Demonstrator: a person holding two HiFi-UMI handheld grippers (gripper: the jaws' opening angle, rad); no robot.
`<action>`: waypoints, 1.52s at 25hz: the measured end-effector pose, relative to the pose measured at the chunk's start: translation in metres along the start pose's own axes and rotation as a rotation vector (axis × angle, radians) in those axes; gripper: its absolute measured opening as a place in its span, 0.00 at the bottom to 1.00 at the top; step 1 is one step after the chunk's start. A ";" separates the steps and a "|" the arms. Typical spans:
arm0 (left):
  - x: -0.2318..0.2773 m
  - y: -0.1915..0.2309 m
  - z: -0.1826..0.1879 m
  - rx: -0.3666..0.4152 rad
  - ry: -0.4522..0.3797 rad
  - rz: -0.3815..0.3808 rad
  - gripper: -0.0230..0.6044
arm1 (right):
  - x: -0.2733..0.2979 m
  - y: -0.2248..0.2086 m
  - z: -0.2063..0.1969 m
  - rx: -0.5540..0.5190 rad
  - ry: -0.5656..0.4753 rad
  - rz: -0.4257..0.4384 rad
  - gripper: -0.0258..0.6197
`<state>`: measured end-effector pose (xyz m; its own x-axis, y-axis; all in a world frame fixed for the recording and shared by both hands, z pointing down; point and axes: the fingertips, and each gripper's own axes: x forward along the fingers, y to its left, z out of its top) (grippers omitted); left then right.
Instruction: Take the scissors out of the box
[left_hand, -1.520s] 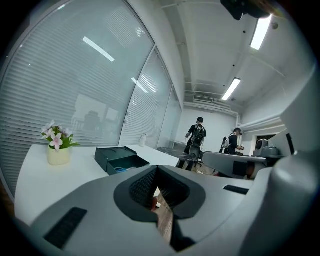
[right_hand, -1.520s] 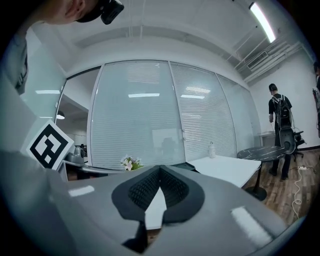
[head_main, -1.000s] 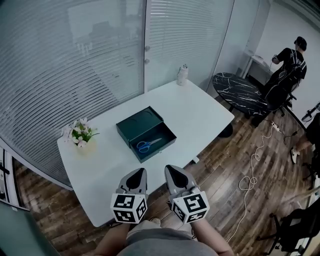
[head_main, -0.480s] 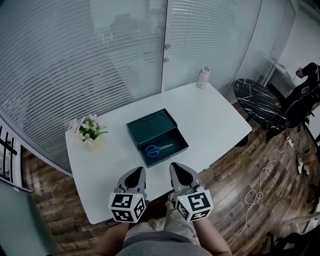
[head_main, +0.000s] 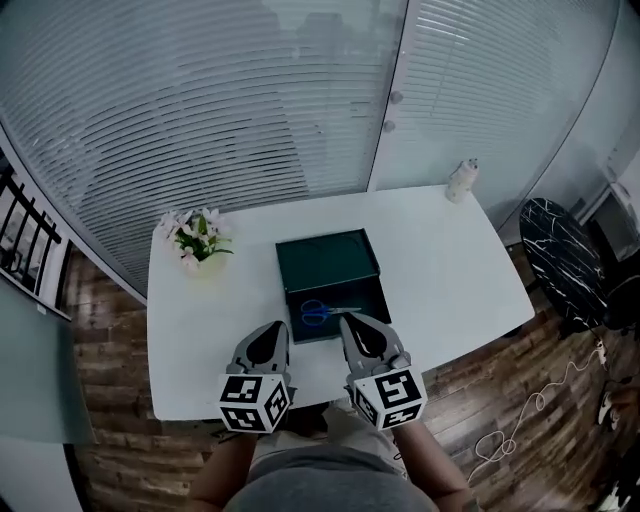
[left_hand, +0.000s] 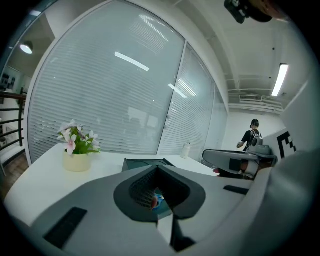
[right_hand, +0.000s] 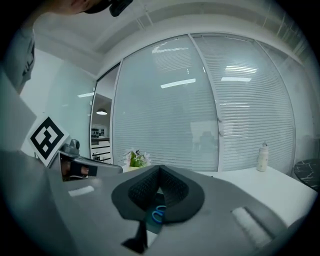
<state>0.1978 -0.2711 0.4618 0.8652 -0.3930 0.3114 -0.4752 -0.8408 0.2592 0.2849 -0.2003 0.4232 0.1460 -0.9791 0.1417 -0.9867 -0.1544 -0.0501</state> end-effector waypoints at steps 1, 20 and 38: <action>0.004 0.000 0.001 -0.009 -0.008 0.018 0.05 | 0.005 -0.003 -0.002 -0.010 0.011 0.024 0.05; 0.011 0.012 -0.009 -0.140 -0.076 0.341 0.05 | 0.099 -0.005 -0.066 -0.285 0.288 0.530 0.05; -0.022 0.029 -0.034 -0.236 -0.084 0.552 0.05 | 0.129 -0.002 -0.196 -0.538 0.761 0.827 0.23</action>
<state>0.1592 -0.2736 0.4938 0.4859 -0.7837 0.3869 -0.8718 -0.4031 0.2783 0.2913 -0.3001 0.6355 -0.4333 -0.4036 0.8058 -0.6929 0.7210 -0.0115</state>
